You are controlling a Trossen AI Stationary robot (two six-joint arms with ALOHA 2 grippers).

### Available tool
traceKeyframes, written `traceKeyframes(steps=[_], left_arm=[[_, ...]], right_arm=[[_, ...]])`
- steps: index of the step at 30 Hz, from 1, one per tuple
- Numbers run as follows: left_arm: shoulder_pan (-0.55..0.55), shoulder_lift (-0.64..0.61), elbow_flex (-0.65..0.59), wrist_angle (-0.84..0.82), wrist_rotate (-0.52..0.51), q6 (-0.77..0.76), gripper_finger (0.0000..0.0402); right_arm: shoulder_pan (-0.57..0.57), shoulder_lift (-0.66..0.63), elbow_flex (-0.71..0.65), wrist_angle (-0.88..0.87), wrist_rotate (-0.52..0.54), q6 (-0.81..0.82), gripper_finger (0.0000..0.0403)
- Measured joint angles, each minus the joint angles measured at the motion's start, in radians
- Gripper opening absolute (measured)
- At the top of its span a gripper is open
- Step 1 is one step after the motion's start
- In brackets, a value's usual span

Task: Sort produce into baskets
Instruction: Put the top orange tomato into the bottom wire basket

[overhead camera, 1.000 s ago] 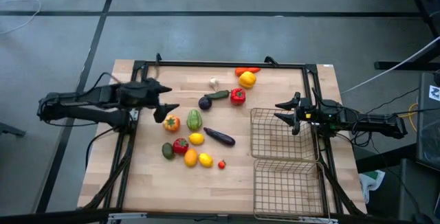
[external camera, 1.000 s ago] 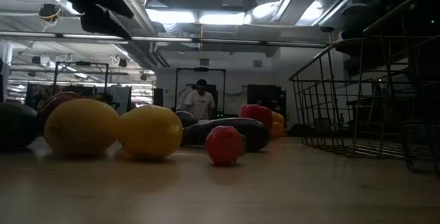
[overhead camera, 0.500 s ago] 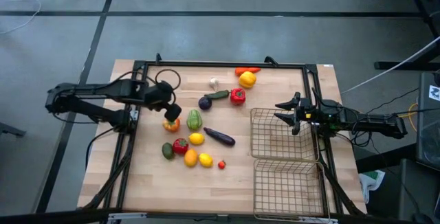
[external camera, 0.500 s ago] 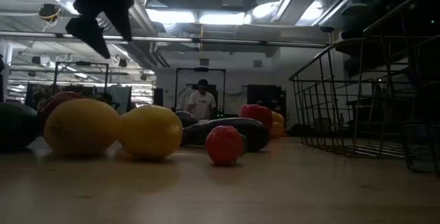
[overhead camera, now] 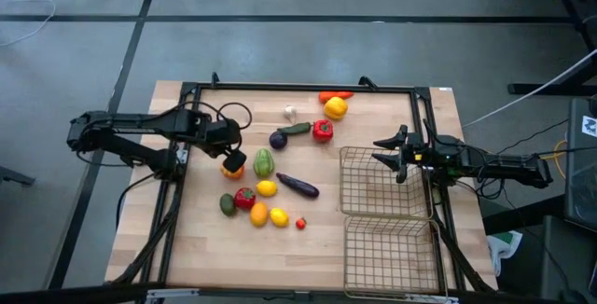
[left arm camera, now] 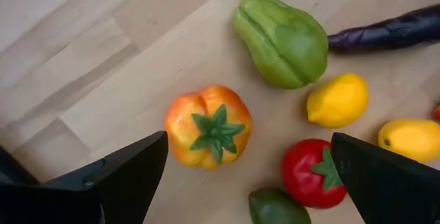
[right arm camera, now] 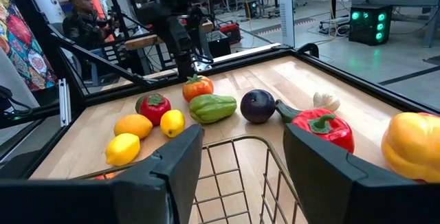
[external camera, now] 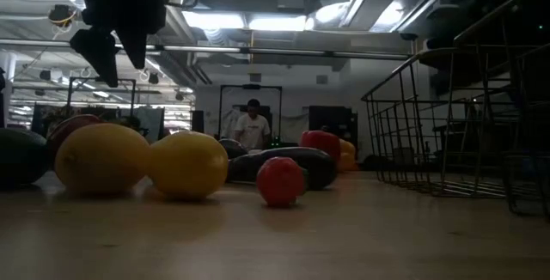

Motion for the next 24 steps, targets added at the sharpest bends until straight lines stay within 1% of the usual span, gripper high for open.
traceKeyframes(steps=[5,9,19,24], left_arm=[[0.0,0.0,-0.024,0.0,-0.001,-0.011,0.04],[0.0,0.0,-0.082,0.019,-0.006,-0.061,0.04],[0.0,0.0,-0.189,0.15,-0.004,-0.12,0.04],[-0.019,0.0,-0.235,0.202,0.004,-0.122,0.04]], right_arm=[[0.0,0.0,0.0,0.0,0.0,0.0,0.0204],[0.0,0.0,0.0,0.0,0.0,0.0,0.0204],[0.0,0.0,0.0,0.0,0.0,0.0,0.0204],[0.0,0.0,0.0,0.0,0.0,0.0,0.0204]])
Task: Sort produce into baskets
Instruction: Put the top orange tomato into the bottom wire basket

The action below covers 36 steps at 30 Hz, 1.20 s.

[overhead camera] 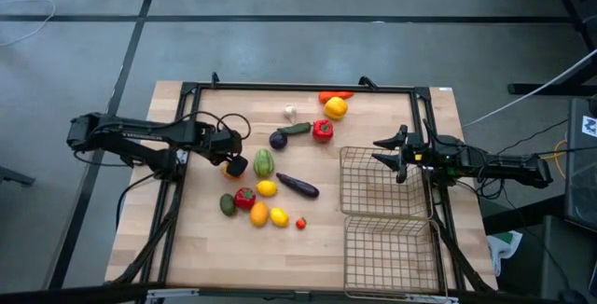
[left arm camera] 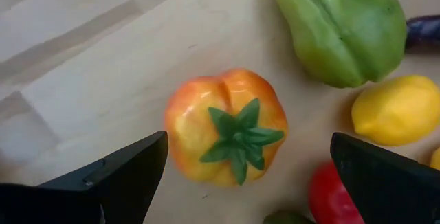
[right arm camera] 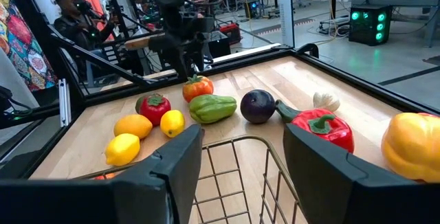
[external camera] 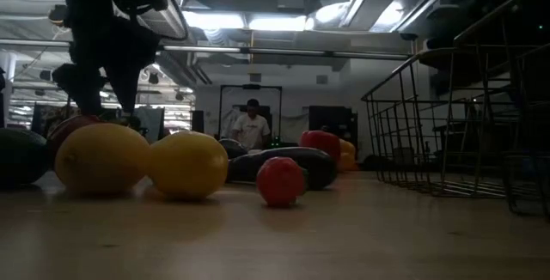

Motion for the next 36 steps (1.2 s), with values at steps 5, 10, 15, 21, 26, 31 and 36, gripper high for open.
traceKeyframes(steps=[5,10,15,21,26,31,36], left_arm=[[-0.029,0.0,-0.031,0.032,0.0,-0.019,0.04],[-0.046,0.0,-0.071,0.069,-0.002,-0.057,0.04],[-0.055,0.0,-0.103,0.108,-0.004,-0.059,0.04],[-0.055,0.0,-0.143,0.164,-0.01,-0.061,0.04],[-0.055,0.0,-0.145,0.178,-0.036,-0.051,0.04],[-0.055,0.005,-0.145,0.18,-0.05,-0.029,0.04],[-0.055,0.036,-0.144,0.188,-0.05,-0.01,0.04]], right_arm=[[0.0,0.0,0.0,0.0,0.0,0.0,0.0204],[0.0,0.0,0.0,0.0,0.0,0.0,0.0204],[0.0,0.0,0.0,0.0,0.0,0.0,0.0204],[0.0,0.0,0.0,0.0,0.0,0.0,0.0204],[0.0,0.0,0.0,0.0,0.0,0.0,0.0204],[0.0,0.0,0.0,0.0,0.0,0.0,0.0204],[0.0,0.0,0.0,0.0,0.0,0.0,0.0204]])
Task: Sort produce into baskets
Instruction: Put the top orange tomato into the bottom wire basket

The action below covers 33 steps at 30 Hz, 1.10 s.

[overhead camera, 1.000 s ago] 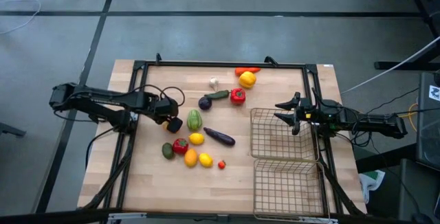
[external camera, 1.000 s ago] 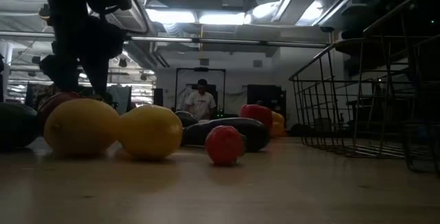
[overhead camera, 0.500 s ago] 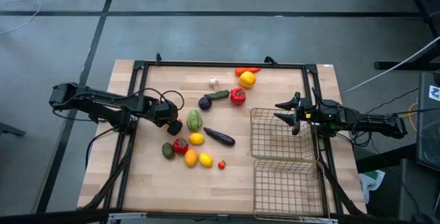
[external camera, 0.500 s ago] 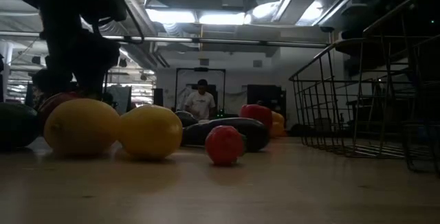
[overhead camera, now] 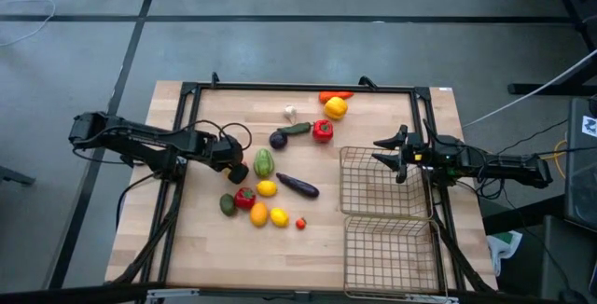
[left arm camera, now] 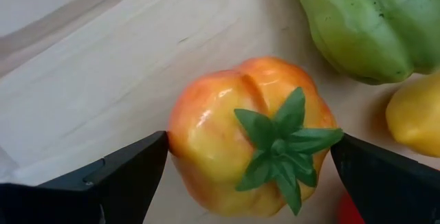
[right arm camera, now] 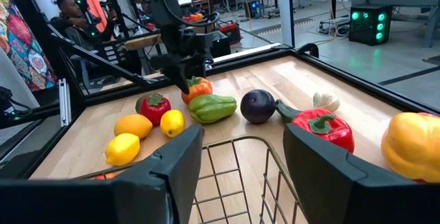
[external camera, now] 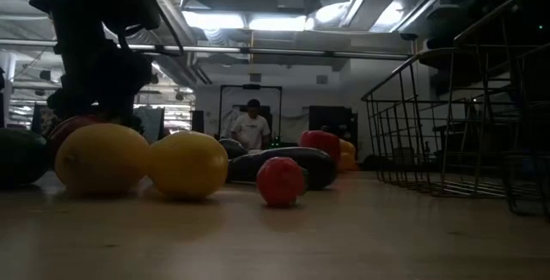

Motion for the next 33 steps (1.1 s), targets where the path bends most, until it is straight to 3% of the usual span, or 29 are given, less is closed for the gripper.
traceKeyframes(steps=[22,33], left_arm=[[0.0,0.034,0.0,0.02,0.001,0.006,0.0399],[0.001,0.036,-0.002,0.071,0.0,0.01,0.0359]], right_arm=[[0.0,0.0,0.0,-0.012,0.0,0.0,0.0204],[0.0,0.0,0.0,-0.016,0.0,0.0,0.0204]])
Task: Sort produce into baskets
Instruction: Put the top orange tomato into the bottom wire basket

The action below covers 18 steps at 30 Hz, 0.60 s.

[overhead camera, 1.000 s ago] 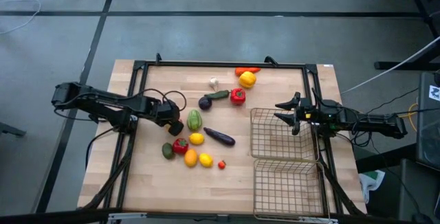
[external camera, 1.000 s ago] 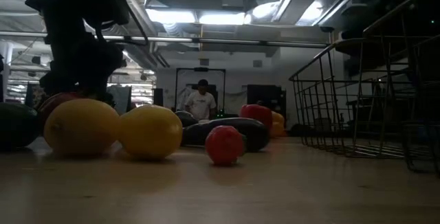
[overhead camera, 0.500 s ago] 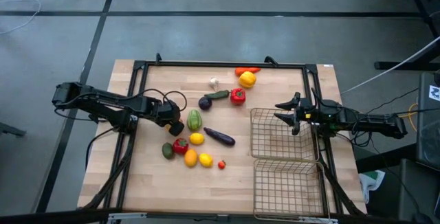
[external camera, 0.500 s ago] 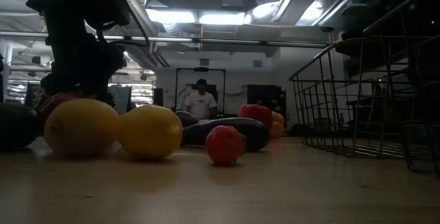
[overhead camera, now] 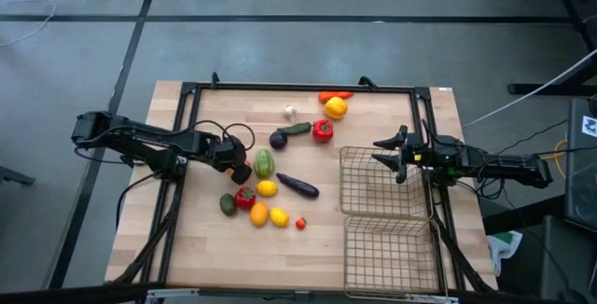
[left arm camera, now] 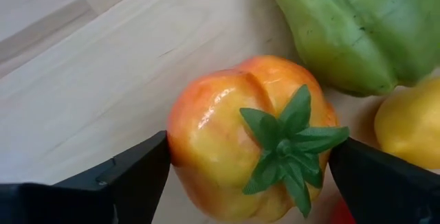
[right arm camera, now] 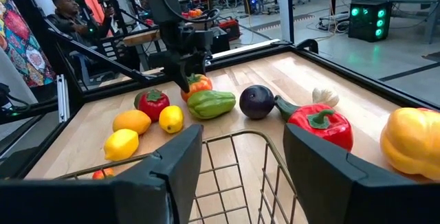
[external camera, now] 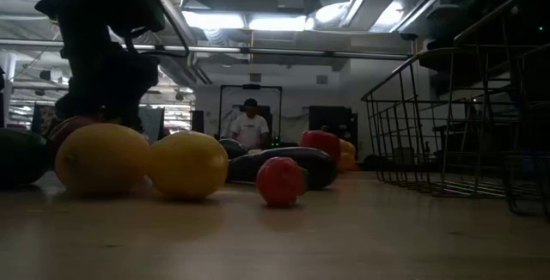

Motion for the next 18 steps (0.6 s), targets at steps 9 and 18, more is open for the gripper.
traceKeyframes(steps=[9,18], left_arm=[[0.0,-0.006,0.029,0.025,0.003,0.0,0.036],[0.0,-0.006,0.106,0.027,0.003,0.034,0.0361]], right_arm=[[0.0,0.0,0.0,0.0,0.0,0.0,0.0204],[0.0,0.0,0.0,0.0,0.0,0.0,0.0204]])
